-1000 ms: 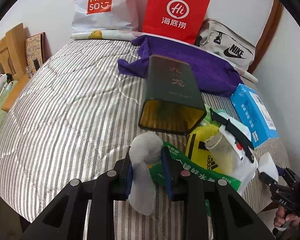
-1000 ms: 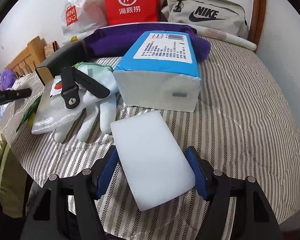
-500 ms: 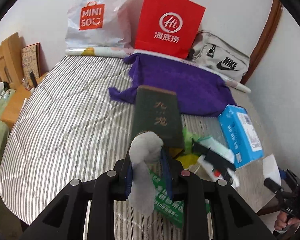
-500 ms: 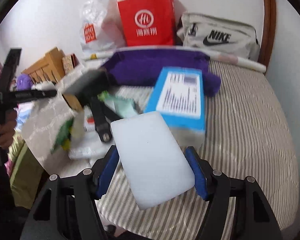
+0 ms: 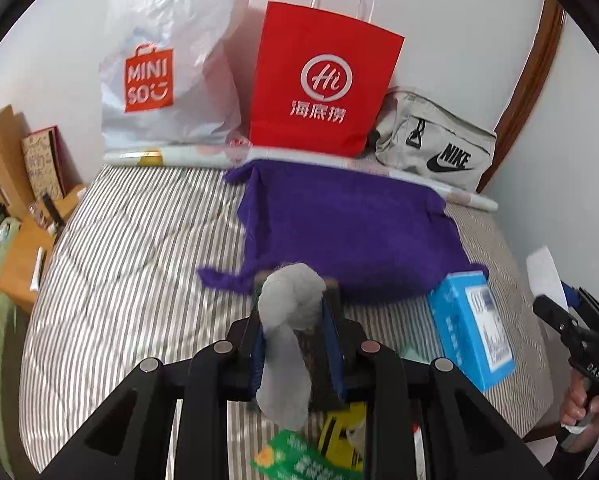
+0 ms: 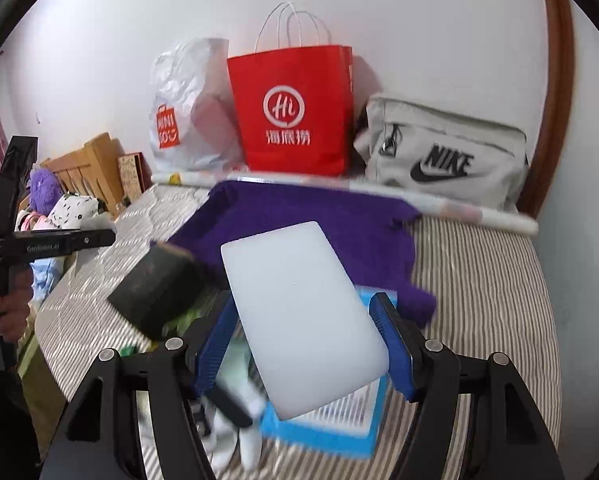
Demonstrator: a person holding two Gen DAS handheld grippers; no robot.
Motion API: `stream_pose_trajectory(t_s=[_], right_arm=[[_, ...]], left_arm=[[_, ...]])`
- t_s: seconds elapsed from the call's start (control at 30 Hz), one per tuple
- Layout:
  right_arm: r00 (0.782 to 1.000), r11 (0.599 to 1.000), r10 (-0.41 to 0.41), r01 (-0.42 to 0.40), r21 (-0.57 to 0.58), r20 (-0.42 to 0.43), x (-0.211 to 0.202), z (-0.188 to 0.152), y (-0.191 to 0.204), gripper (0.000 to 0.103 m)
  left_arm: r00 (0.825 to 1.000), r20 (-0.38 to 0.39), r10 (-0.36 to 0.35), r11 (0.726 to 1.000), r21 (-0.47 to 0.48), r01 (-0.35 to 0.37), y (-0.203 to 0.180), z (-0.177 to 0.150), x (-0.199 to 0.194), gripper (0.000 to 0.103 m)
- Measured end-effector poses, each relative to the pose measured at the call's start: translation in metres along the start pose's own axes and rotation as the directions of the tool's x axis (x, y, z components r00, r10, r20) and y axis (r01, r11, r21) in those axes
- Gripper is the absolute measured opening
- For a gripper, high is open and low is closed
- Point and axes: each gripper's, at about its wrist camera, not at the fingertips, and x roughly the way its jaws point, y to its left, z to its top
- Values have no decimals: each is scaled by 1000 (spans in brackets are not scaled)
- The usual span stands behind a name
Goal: Organize soft objects
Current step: 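Carry the sock and sponge over the purple towel with both tools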
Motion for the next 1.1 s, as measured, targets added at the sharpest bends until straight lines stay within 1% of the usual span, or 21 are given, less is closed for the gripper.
stream_pose_trajectory(t_s=[0.07,0.23,0.37,0.43,0.57,0.67,0.77,0.87,0.97,1.1], right_arm=[[1000,1000,-5,5,-2,5,11,15,-4,67],[999,999,-33,33,3,-22,48,46,-18,67],[998,999,-39,40,16,-48,75,59,-31,67],[997,999,-42,43,22,-67,89,62,-36,67],[993,999,-38,42,32,-109,114,65,-45,67],[989,998,-32,39,41,-146,136,67,-52,67],[984,998,-34,41,37,-172,154,68,-55,67],[981,999,-35,42,31,-193,168,69,-58,67],[975,998,-47,53,25,-218,181,70,-63,67],[967,997,-67,74,19,-247,195,72,-69,67]], left_arm=[[1000,2,0,1000,6,0,-1,12,6,25],[1000,-5,-13,1000,10,13,-2,42,30,25],[999,-34,5,1000,21,-5,-4,61,59,25],[999,-50,12,1000,22,-11,-4,69,74,25],[997,-81,-11,1000,17,13,-4,82,103,25],[994,-108,-11,1000,22,14,-7,91,126,25],[991,-130,-17,999,30,21,-11,99,141,25],[989,-146,-7,999,49,14,-14,106,156,25],[986,-162,-25,998,50,34,-16,112,167,25],[984,-179,8,997,79,6,-19,119,181,25]])
